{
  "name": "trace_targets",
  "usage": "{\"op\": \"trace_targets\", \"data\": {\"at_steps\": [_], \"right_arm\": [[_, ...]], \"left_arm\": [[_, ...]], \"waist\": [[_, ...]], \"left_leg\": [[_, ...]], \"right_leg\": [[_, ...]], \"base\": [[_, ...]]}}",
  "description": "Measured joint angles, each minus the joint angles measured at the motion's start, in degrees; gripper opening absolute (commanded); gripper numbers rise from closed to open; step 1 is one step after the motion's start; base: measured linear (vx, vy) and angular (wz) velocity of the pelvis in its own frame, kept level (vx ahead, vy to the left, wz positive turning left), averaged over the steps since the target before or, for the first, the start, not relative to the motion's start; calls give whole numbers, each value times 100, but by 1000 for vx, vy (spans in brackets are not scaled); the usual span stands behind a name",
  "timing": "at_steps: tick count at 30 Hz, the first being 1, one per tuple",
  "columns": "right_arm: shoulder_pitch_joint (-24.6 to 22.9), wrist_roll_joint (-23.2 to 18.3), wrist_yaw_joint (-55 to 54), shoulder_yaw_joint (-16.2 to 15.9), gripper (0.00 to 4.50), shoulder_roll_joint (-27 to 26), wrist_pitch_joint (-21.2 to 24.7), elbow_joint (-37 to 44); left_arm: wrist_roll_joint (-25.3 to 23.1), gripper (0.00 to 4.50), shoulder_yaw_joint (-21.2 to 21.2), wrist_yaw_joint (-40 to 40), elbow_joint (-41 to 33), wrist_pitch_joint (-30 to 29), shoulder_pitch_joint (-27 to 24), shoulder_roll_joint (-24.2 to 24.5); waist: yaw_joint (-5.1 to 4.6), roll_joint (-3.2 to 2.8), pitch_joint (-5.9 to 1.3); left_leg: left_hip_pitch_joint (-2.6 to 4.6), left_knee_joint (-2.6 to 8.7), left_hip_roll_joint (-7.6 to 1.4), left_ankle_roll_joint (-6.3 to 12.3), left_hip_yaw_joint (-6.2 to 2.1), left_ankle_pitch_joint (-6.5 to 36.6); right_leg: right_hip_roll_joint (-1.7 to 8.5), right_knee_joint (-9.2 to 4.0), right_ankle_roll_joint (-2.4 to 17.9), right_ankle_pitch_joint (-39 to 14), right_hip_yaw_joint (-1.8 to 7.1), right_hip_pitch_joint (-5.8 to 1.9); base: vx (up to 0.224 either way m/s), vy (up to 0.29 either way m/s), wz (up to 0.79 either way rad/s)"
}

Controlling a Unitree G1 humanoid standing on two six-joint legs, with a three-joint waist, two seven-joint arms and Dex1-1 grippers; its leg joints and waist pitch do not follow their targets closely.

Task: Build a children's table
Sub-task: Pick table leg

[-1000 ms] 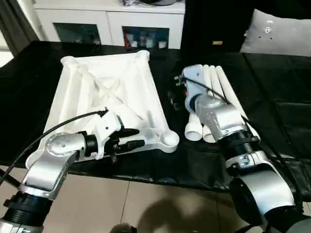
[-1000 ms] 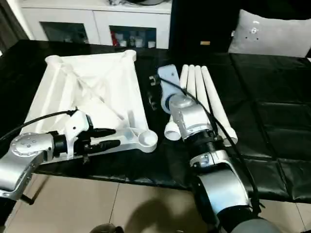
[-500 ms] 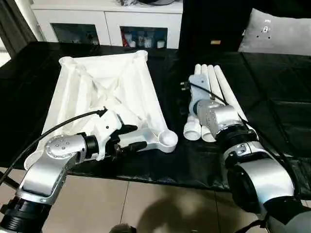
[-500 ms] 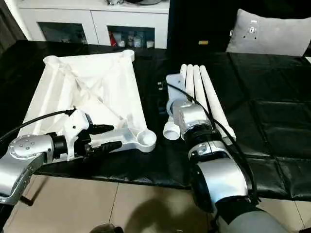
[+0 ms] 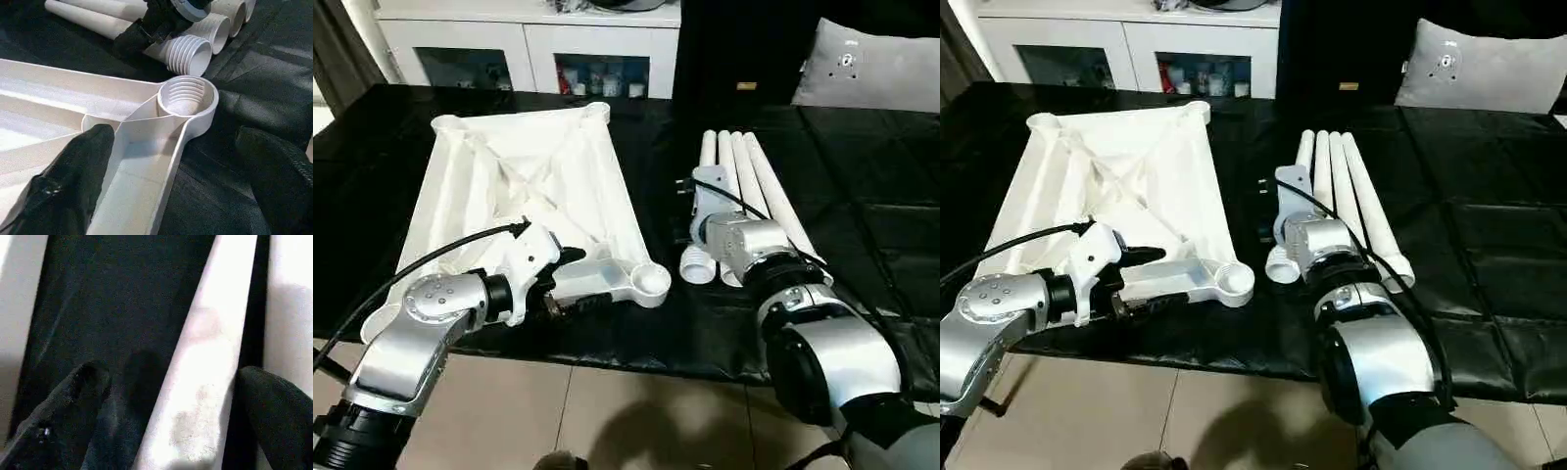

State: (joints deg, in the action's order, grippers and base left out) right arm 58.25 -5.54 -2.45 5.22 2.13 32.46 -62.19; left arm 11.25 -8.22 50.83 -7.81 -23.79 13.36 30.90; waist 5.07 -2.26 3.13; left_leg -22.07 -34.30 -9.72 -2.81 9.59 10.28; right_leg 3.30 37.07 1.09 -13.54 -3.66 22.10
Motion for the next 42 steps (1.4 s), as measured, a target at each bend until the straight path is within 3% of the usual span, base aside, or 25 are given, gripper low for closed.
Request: {"op": "trace_targets", "data": {"at_steps": [12, 13, 28, 31, 38, 42], "right_arm": [[25, -167, 72, 289, 358, 2, 103, -205], [25, -170, 100, 319, 334, 7, 107, -214], [7, -341, 161, 571, 207, 29, 30, -272], [-45, -405, 155, 637, 198, 9, 7, -172], [-696, -566, 282, 659, 183, -193, -121, 1031], [-1151, -522, 597, 462, 183, -212, -841, 1945]], "left_arm": [[-37, 450, -122, 11, 0, 3, 0, 47], [-37, 450, -134, 13, 0, 3, 0, 47], [-101, 450, -167, -67, 2, 136, 0, 48], [-118, 450, -166, -134, 3, 153, 0, 42], [-118, 450, -110, -384, 33, 221, 2, -171], [-89, 450, 139, -892, 256, 217, 264, -551]], "waist": [[3, 1, -3], [2, 0, -4], [1, 1, -12], [-3, 0, -12], [7, -3, -9], [27, -13, -3]], "left_leg": [[11, -3, -2, -2, 1, -1], [12, -3, -3, -1, 1, -1], [17, -3, -4, -2, 1, -1], [17, -3, -5, -2, 2, -1], [4, -3, -5, -3, 4, -2], [-10, -5, -6, -4, 7, -3]], "right_leg": [[0, 0, 1, 1, -2, -13], [0, 0, 1, 1, -2, -13], [0, 1, 2, 2, -3, -18], [0, 1, 2, 2, -3, -17], [0, -1, -2, 5, -3, -8], [0, -2, -5, 8, -3, 1]], "base": [[0, 0, 0], [0, 0, 0], [0, 0, 0], [0, 0, 0], [0, 0, 0], [0, 0, 0]]}}
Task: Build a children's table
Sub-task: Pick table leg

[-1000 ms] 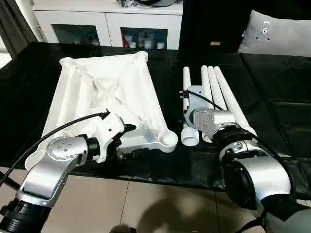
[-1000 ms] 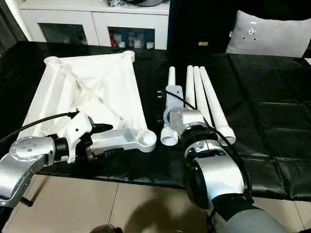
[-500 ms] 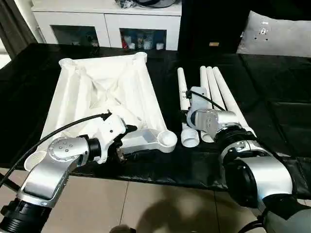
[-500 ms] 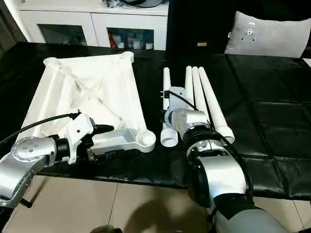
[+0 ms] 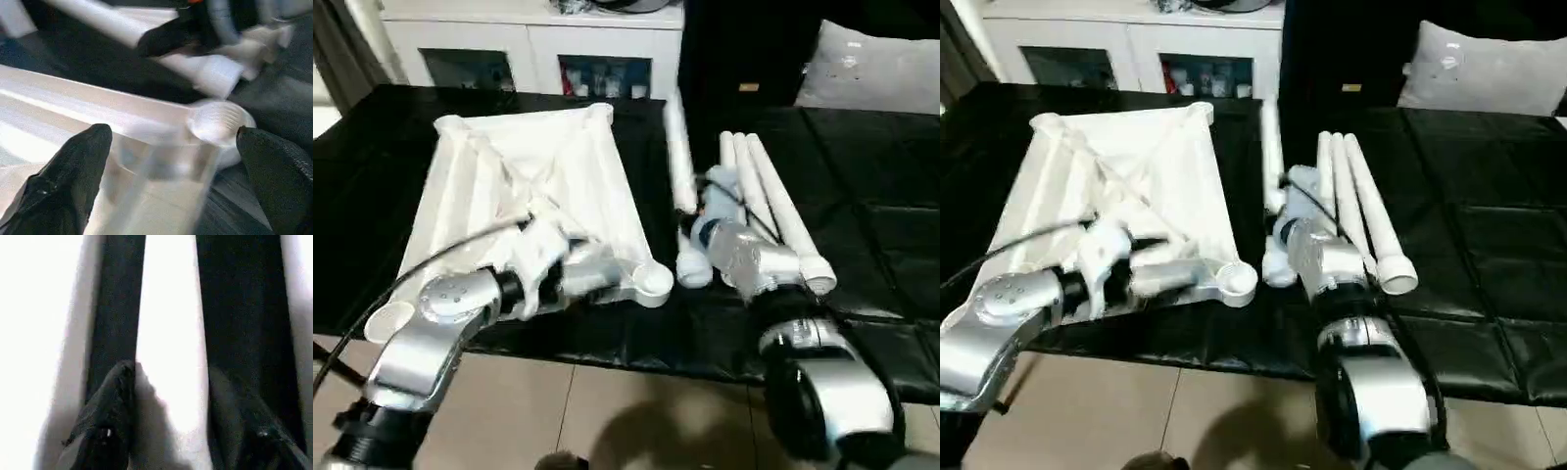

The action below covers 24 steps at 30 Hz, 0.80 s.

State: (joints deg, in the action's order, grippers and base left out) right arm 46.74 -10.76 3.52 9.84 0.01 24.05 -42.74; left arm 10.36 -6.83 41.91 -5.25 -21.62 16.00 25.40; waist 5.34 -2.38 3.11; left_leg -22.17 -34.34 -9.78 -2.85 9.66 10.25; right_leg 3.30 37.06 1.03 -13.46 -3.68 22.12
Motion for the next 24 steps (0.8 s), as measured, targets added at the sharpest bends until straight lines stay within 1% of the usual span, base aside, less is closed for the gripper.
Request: {"op": "trace_targets", "data": {"at_steps": [2, 5, 6, 7, 8, 10, 12, 16, 19, 22, 24], "right_arm": [[-93, -296, 421, 105, 182, -8, -31, 501], [-304, -912, 1271, 245, 182, -23, -63, 1302], [-521, -1205, 1730, 270, 182, 20, -37, 1714], [-683, -1411, 2047, 276, 182, 68, -1, 1987], [-800, -1588, 2291, 285, 182, 109, 65, 2180], [-1035, -1911, 2719, 331, 182, 235, 215, 2485], [-1269, -2250, 3155, 399, 182, 355, 362, 2724], [-1458, -2653, 3535, 491, 182, 390, 637, 2996], [-1629, -2974, 3629, 560, 182, 401, 828, 3348], [-1773, -3122, 3694, 527, 182, 409, 926, 3612], [-1835, -3142, 3701, 468, 182, 419, 963, 3694]], "left_arm": [[85, 450, 221, -334, 139, -50, 268, -329], [400, 450, 520, -770, 177, -189, 694, -818], [686, 450, 659, -835, 162, -326, 822, -1022], [889, 450, 739, -851, 141, -421, 888, -1122], [1057, 450, 825, -852, 116, -491, 919, -1184], [1372, 450, 959, -861, 108, -643, 978, -1333], [1651, 450, 1107, -973, 131, -804, 1148, -1608], [2144, 450, 1338, -1240, 145, -1028, 1591, -2023], [2520, 450, 1464, -1421, 147, -1246, 1688, -2259], [2711, 450, 1554, -1539, 165, -1367, 1775, -2374], [2729, 450, 1567, -1601, 166, -1400, 1851, -2415]], "waist": [[15, 2, 0], [35, 21, -2], [57, 23, -3], [78, 25, -2], [103, 24, -2], [116, 27, 0], [142, 41, 8], [176, 44, 11], [189, 44, 11], [205, 44, 11], [228, 44, 11]], "left_leg": [[-1, -2, -1, 1, 0, 0], [-1, -2, -2, 5, 2, 2], [-3, -2, -2, 11, 2, 5], [-5, -3, -2, 15, 4, 8], [-5, -4, -2, 17, 6, 9], [-9, -6, -2, 22, 6, 7], [-12, -12, -5, 28, 6, 3], [-10, -20, -6, 35, 9, -3], [-10, -19, -6, 35, 10, -3], [-12, -17, -7, 35, 10, -3], [-14, -17, -7, 35, 10, -3]], "right_leg": [[0, -3, -1, 0, 0, -1], [0, -7, 0, 0, 0, -2], [0, -10, 0, -1, 0, -3], [0, -12, 0, -1, 0, -3], [0, -12, 0, -1, 0, -2], [0, -12, 0, -1, 0, 0], [1, -9, -1, -1, -2, 0], [3, -6, -1, 6, -1, -2], [3, -7, -2, 7, -1, -2], [2, -9, -3, 6, -3, -1], [3, -12, -3, 6, -3, -1]], "base": [[0, 0, 0], [0, 0, 0], [0, 0, 0], [0, 0, 0], [0, 0, 0], [0, 0, 0], [0, 0, 0], [0, 0, 0], [0, 0, 0], [0, 0, 0], [0, 0, 0]]}}
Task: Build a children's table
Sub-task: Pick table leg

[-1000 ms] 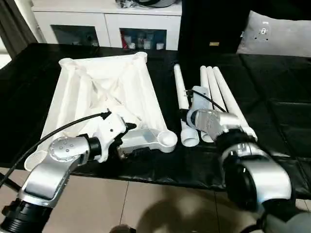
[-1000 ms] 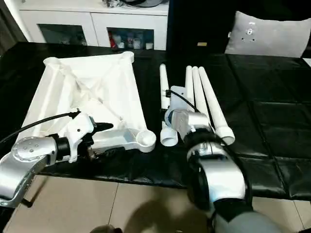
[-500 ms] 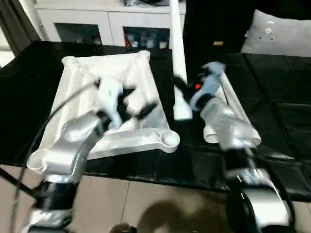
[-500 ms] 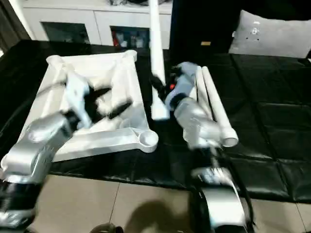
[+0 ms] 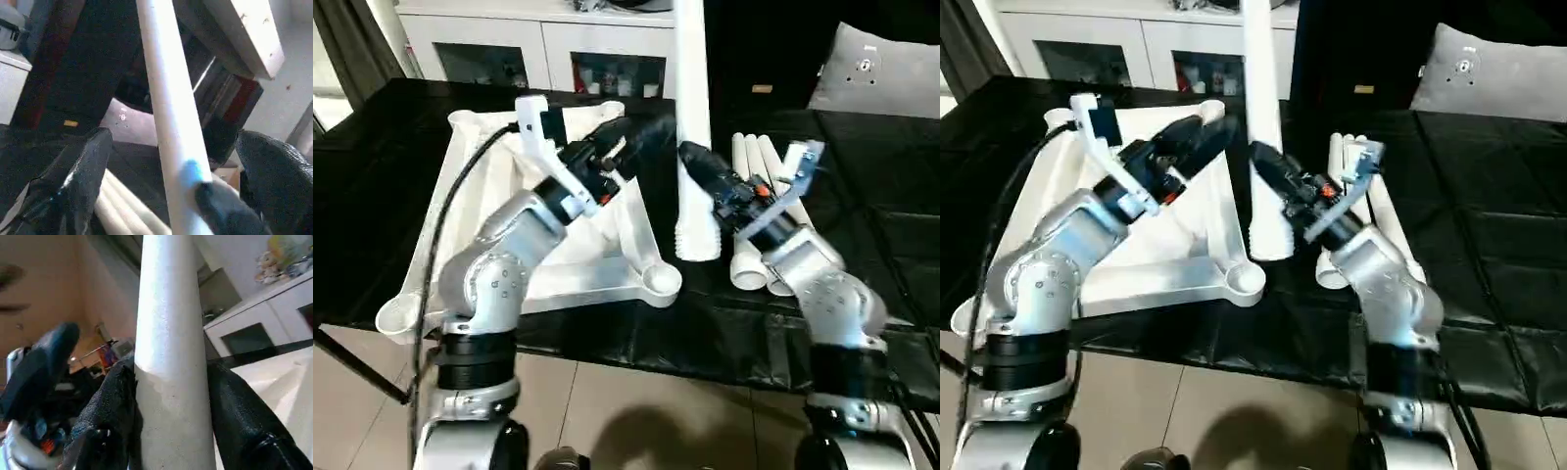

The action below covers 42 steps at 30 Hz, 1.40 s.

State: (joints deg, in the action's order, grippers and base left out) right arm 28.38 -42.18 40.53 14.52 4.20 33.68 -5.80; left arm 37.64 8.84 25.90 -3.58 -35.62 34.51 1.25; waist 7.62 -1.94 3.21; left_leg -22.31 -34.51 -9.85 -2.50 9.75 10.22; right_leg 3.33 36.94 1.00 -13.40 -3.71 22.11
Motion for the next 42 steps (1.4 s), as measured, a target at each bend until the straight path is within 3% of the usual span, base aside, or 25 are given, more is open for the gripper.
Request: {"op": "trace_targets", "data": {"at_steps": [7, 11, 12, 16, 18, 21, 23, 24, 27, 36, 42], "right_arm": [[-123, 33, 63, -249, 182, 66, 18, 178], [-170, 408, -134, -560, 182, 30, -83, 287], [-170, 453, -186, -595, 182, -10, -102, 287], [-161, 609, -534, -613, 182, -172, -303, 284], [-161, 884, -635, -751, 182, -185, -575, 272], [-155, 1909, -933, -1312, 182, -178, -1557, 70], [-156, 2278, -1045, -1511, 182, -185, -1926, -61], [-156, 2589, -1156, -1681, 182, -196, -2267, -171], [-155, 3151, -1443, -1990, 182, -238, -2912, -373], [-76, 3952, -2077, -2190, 182, -399, -4072, -995], [-76, 4006, -2074, -2236, 182, -398, -4200, -1109]], "left_arm": [[-44, 450, -138, -108, 21, -38, 9, -25], [-317, 450, -382, -233, 21, 93, 8, -111], [-379, 421, -410, -300, 23, 128, 7, -168], [-616, 409, -421, -662, 142, 453, 35, -375], [-769, 378, -422, -867, 232, 579, 103, -414], [-1024, 361, -396, -1271, 390, 769, 264, -505], [-1067, 361, -384, -1374, 427, 813, 271, -539], [-1128, 324, -381, -1427, 503, 839, 271, -570], [-1270, 312, -412, -1501, 636, 899, 268, -588], [-1374, 237, -413, -1737, 733, 985, 262, -727], [-1359, 202, -401, -1802, 732, 1042, 220, -863]], "waist": [[67, 1, 1], [70, 4, 2], [70, 4, 2], [63, 4, 3], [62, 8, 5], [47, 9, 6], [46, 10, 6], [48, 11, 7], [53, 12, 7], [52, 12, 7], [46, 11, 7]], "left_leg": [[-2, 0, 0, 0, 0, 0], [-5, 1, 0, -1, 0, 0], [-8, 1, 0, -1, 0, 0], [-10, 3, 0, -1, 0, 1], [-10, 4, 0, -1, 0, 1], [-11, 6, 0, -2, 0, 1], [-14, 6, 0, -2, 0, 1], [-19, 6, 0, -1, 0, 1], [-33, 4, 1, 1, 0, 2], [-87, -21, 0, 14, -1, -1], [-85, -26, -1, 22, -1, -6]], "right_leg": [[0, -6, -2, 0, 0, -1], [0, -10, -7, 1, 0, -1], [0, -14, -10, 2, 0, -1], [0, -20, -12, 4, 0, 0], [0, -20, -14, 5, -1, 0], [0, -24, -17, 6, -1, 1], [0, -27, -18, 7, -1, 2], [0, -28, -18, 7, -2, 4], [0, -32, -25, 11, -2, 13], [2, -18, -25, 23, 0, 62], [2, -5, -22, 27, 1, 64]], "base": [[0, 0, 0], [0, 0, 0], [0, 0, 0], [0, 0, 0], [0, 0, 0], [0, 0, 0], [0, 0, 0], [0, 0, 0], [0, 0, 0], [0, 0, 0], [0, 0, 0]]}}
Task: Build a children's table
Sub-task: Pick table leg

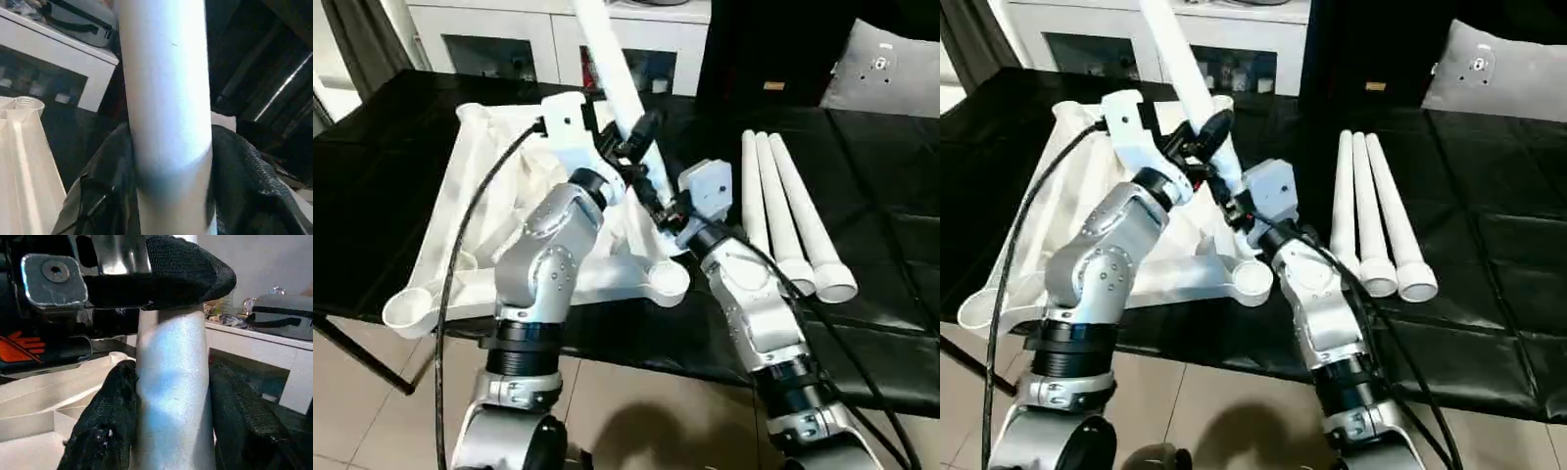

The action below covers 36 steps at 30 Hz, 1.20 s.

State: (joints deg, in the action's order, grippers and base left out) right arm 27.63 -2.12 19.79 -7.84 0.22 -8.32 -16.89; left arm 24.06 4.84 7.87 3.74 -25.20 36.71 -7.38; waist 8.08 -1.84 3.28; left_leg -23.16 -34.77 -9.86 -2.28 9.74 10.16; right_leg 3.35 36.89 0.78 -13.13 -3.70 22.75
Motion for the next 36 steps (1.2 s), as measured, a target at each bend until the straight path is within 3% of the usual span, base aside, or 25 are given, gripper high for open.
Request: {"op": "trace_targets", "data": {"at_steps": [10, 13, 21, 24, 27, 36], "right_arm": [[0, 47, -12, -2, 182, -7, -221, -171], [1, -70, 140, 3, 252, -3, -182, -169], [-196, -715, 916, -12, 310, 55, 81, 78], [-418, -1202, 1425, -20, 331, 359, 712, 541], [-502, -1571, 1739, 180, 362, 634, 1169, 756], [-254, -2515, 1964, 918, 363, 1353, 2665, 936]], "left_arm": [[2, 187, -7, -65, 0, 12, -33, -36], [1, 187, -3, -78, 8, 20, -33, -37], [-161, 182, 113, -82, 346, 168, 41, 242], [-187, 182, 183, -70, 462, 186, 107, 410], [-185, 182, 310, -52, 516, 192, 175, 551], [12, 182, 191, 875, 622, 4, 238, 1018]], "waist": [[-3, -2, 0], [-2, -2, 0], [-18, -3, 0], [6, -3, 0], [15, -4, 0], [16, -4, 0]], "left_leg": [[0, -9, -1, 5, 0, -5], [0, -10, -1, 5, 0, -5], [0, -11, -2, 7, -1, -6], [-1, -12, -2, 38, -1, -24], [-1, -17, -2, 43, -1, -27], [2, -22, -1, 36, -1, -38]], "right_leg": [[0, 10, 2, 8, 1, 1], [0, 9, 2, 8, 1, 1], [0, 10, 2, 10, 1, 1], [0, 10, 2, 12, 0, 0], [1, 8, 2, 22, 0, -3], [2, 9, 4, 52, 1, -7]], "base": [[0, 0, 0], [0, 0, 0], [0, 0, 0], [0, 0, 0], [0, 0, 0], [0, 0, 0]]}}
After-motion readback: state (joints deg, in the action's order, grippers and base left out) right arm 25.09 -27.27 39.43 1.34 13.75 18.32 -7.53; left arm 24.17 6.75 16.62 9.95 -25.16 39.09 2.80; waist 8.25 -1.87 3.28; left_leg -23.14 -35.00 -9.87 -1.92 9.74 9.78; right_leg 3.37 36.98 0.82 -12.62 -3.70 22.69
